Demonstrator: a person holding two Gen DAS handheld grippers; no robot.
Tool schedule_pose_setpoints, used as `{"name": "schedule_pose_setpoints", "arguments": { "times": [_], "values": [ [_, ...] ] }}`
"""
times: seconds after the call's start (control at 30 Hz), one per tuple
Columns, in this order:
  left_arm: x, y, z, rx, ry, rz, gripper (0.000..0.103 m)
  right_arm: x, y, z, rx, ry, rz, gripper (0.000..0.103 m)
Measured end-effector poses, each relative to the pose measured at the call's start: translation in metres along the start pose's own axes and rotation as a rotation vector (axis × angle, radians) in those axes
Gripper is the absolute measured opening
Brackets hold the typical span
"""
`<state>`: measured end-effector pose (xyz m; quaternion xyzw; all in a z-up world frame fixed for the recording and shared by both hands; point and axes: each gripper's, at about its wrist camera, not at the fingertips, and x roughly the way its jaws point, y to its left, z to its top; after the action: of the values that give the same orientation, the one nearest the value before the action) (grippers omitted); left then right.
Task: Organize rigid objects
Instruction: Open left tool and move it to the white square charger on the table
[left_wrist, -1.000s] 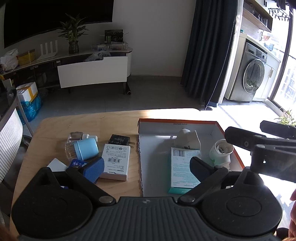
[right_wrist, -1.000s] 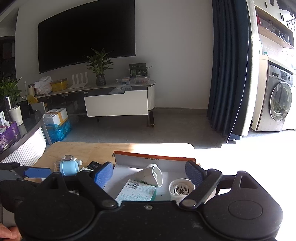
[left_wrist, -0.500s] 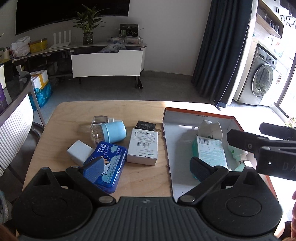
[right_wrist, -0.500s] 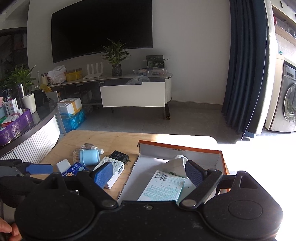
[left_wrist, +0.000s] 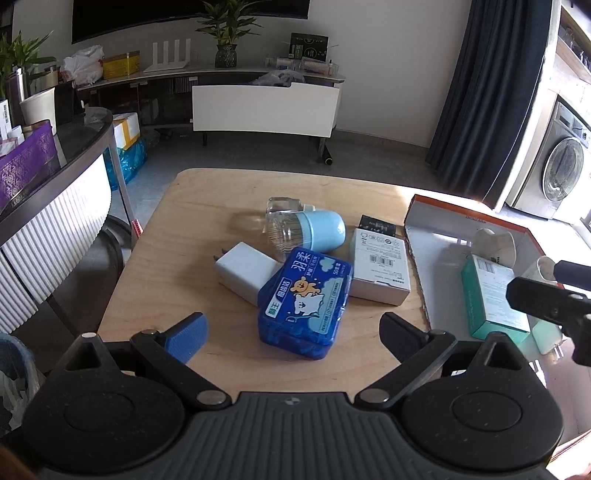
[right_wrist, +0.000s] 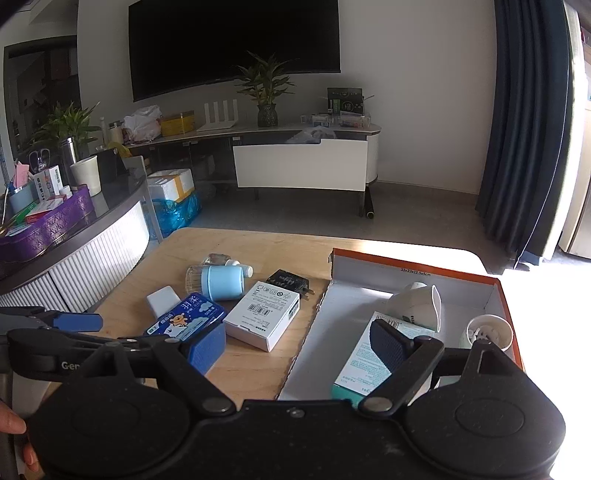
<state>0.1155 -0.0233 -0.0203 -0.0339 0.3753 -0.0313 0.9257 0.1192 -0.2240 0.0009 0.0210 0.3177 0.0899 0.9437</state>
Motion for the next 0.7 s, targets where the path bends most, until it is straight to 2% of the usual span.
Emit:
{"name": "schedule_pose_setpoints", "arguments": {
  "times": [0.3, 0.4, 0.53, 0.63, 0.7],
  "values": [
    [0.041, 0.039, 0.016, -0.008, 0.031, 0.087, 0.102, 0.004, -0.005, -0.01, 0.016, 0.026, 0.009, 0.1],
    [0.056, 0.047, 0.025, 0.021, 0.012, 0.054, 0.103, 0.005, -0.006, -0.012, 0.019, 0.033, 0.009, 0.1],
    [0.065, 0.053, 0.033, 0.072, 0.01, -0.034, 0.103, 0.006, -0.009, -0.014, 0.028, 0.04, 0.002, 0.1],
    [0.068, 0.06, 0.033, 0.134, -0.004, -0.007, 0.103, 0.007, -0.013, -0.016, 0.026, 0.046, -0.008, 0.1],
    [0.071, 0.065, 0.032, 0.138, -0.005, -0.025, 0.103, 0.008, -0.016, -0.017, 0.037, 0.049, -0.01, 0.1]
  ]
}}
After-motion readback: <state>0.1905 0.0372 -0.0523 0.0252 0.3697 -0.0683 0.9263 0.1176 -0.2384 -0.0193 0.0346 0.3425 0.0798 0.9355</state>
